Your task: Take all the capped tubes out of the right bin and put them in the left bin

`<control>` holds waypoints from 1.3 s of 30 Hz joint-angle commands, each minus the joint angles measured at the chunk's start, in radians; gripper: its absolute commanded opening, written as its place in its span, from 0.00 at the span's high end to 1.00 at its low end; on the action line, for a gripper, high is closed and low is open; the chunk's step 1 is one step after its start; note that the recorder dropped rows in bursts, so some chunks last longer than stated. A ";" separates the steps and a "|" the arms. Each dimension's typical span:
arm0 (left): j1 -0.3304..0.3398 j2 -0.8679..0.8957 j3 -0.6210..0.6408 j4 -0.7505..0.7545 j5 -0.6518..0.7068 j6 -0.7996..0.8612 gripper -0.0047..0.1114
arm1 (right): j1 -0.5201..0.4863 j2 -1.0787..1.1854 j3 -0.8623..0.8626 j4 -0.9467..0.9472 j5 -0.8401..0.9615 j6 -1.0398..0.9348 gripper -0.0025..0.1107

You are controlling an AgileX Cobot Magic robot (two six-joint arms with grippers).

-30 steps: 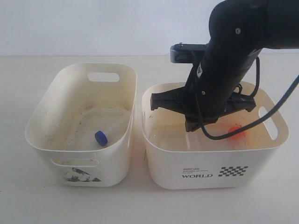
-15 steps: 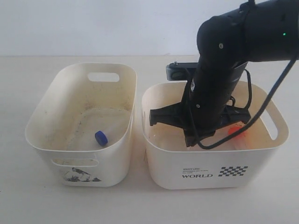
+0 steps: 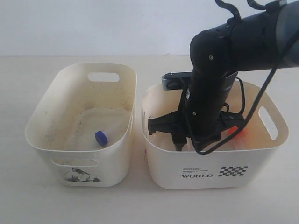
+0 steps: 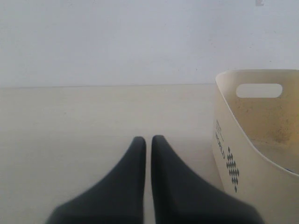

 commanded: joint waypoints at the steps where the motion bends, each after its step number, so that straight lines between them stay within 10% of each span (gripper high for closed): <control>1: 0.000 0.000 -0.004 -0.004 0.000 -0.010 0.92 | -0.009 -0.001 0.003 -0.010 -0.011 0.053 0.45; 36: 0.000 0.000 -0.004 -0.004 0.008 -0.010 0.92 | -0.009 0.138 0.003 0.007 -0.025 0.089 0.45; 39: 0.000 0.000 -0.004 -0.004 0.008 -0.010 0.92 | -0.009 0.139 0.003 0.012 -0.029 0.089 0.66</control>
